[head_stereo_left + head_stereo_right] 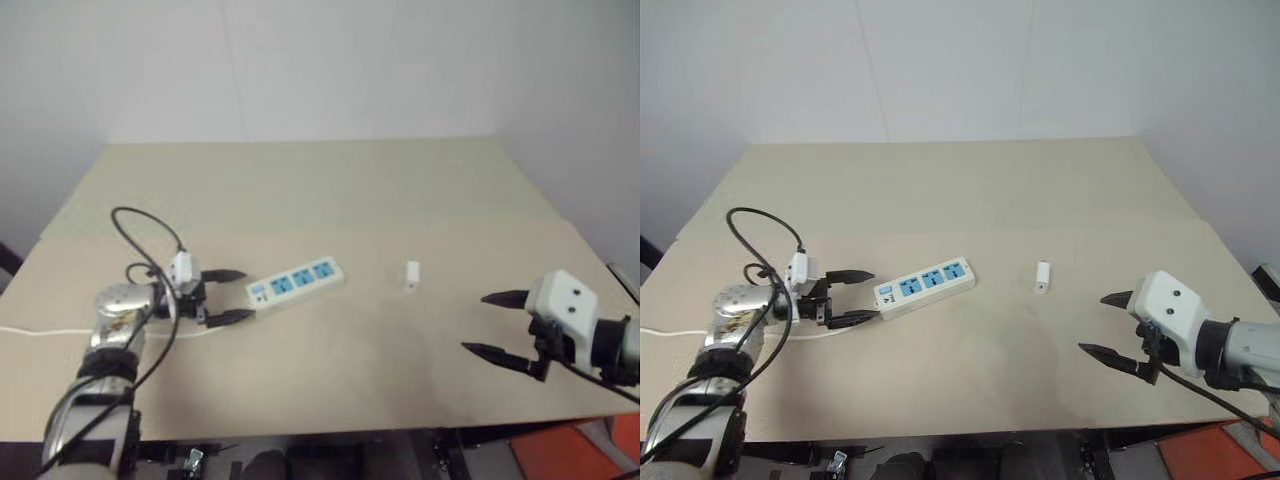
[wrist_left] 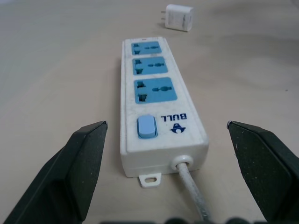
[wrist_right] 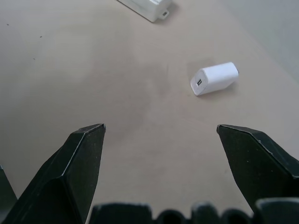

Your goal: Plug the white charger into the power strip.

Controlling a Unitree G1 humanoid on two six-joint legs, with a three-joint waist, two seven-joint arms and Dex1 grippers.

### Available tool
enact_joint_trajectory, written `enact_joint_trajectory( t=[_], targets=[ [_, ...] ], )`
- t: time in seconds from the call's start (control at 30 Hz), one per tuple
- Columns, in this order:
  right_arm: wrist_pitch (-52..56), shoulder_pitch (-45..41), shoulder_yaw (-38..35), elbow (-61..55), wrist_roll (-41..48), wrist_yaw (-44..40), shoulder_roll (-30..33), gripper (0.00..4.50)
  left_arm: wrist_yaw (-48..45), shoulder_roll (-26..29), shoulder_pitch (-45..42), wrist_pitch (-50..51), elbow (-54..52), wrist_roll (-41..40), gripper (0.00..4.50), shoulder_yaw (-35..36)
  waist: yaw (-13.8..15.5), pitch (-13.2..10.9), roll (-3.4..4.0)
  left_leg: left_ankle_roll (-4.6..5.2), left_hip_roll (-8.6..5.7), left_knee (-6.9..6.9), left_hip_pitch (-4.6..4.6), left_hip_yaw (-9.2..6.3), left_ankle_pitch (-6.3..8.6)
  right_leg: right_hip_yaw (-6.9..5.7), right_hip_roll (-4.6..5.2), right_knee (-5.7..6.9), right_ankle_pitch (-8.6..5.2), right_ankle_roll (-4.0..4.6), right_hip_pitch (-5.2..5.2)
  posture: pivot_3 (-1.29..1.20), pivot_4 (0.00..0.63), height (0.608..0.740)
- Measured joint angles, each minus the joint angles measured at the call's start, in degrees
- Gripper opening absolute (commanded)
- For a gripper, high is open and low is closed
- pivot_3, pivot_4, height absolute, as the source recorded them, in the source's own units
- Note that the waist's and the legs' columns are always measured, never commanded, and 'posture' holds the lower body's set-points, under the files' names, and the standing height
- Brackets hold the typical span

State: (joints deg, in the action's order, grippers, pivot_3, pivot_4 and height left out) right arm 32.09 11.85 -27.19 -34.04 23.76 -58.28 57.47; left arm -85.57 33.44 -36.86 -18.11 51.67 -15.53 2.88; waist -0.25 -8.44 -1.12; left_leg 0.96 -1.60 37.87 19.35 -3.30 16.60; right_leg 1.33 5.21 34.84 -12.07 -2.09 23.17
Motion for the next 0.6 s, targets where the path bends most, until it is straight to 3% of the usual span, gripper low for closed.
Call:
enact_joint_trajectory(
  t=[0.23, 0.6],
  targets=[
    [1.3, 3.27, -2.45, -3.53, 0.03, 2.37, -2.08, 4.5, 0.64, -3.57, -5.23, -5.64, 11.93, 4.82, 4.49, -1.06, 0.12, -0.01, -0.02, 0.0, -0.01, 0.02, -0.01, -0.01, 0.0, 0.0, 0.0, 0.03, 0.0, -0.03, -0.02, 0.0, 0.15, 0.74],
    [2.23, 3.59, -2.04, -4.91, -0.11, 6.68, -3.79, 4.5, 8.81, -7.14, -5.58, -7.27, 14.46, 9.07, 4.49, -1.69, 0.09, 0.02, -0.02, 0.0, 0.0, 0.02, -0.08, -0.02, 0.0, 0.01, 0.0, 0.07, -0.02, -0.06, -0.1, 0.0, 0.15, 0.74]
  ],
)
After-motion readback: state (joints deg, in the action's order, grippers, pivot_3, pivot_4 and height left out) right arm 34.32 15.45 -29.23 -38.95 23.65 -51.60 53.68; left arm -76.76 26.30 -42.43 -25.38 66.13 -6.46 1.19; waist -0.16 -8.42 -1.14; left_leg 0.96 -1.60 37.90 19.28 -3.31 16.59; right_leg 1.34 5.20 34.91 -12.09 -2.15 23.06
